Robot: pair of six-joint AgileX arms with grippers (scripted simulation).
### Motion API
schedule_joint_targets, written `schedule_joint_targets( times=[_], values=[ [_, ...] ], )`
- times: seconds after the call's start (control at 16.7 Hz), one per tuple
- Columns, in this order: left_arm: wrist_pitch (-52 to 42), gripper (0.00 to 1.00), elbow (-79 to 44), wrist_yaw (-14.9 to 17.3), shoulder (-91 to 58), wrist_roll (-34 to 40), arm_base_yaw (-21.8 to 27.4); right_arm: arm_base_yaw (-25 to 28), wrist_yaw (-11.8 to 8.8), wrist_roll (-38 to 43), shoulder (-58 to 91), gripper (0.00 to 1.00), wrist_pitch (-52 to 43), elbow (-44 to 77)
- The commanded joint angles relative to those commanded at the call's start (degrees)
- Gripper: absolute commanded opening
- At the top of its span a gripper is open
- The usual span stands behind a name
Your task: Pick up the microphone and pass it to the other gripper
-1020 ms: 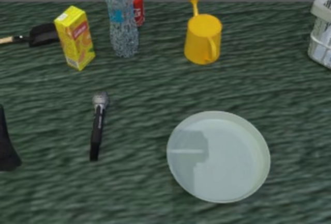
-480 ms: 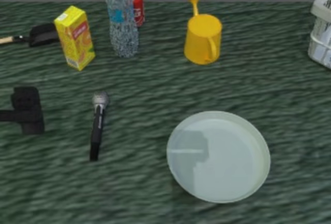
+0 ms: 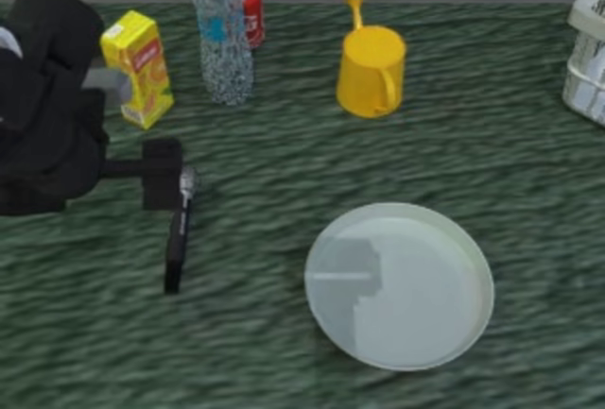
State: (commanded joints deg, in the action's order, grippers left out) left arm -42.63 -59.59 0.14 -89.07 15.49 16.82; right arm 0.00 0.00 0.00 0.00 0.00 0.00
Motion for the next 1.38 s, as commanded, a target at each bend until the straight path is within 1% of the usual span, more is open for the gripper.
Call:
schedule_joint_targets(
  times=[0.18, 0.36, 0.84, 1.02, 1.26, 1.38],
  values=[
    [-5.1, 1.0, -8.1, 0.1, -10.5, 2.1, 2.2, 0.0, 0.0, 0.0, 0.0, 1.0, 0.0, 0.0],
    [-8.2, 1.0, -13.5, 0.1, -17.3, 3.4, 3.5, 0.0, 0.0, 0.0, 0.0, 1.0, 0.0, 0.0],
    [-8.7, 1.0, -14.9, 0.1, -19.3, 3.7, 3.7, 0.0, 0.0, 0.0, 0.0, 1.0, 0.0, 0.0],
    [-4.7, 1.0, -13.2, 0.1, -22.0, 3.5, 3.8, 0.0, 0.0, 0.0, 0.0, 1.0, 0.0, 0.0],
    [6.3, 1.0, -9.5, 0.2, -28.3, 3.5, 3.9, 0.0, 0.0, 0.0, 0.0, 1.0, 0.0, 0.0],
    [9.8, 1.0, -8.1, 0.2, -30.8, 3.5, 3.9, 0.0, 0.0, 0.0, 0.0, 1.0, 0.0, 0.0]
  ],
)
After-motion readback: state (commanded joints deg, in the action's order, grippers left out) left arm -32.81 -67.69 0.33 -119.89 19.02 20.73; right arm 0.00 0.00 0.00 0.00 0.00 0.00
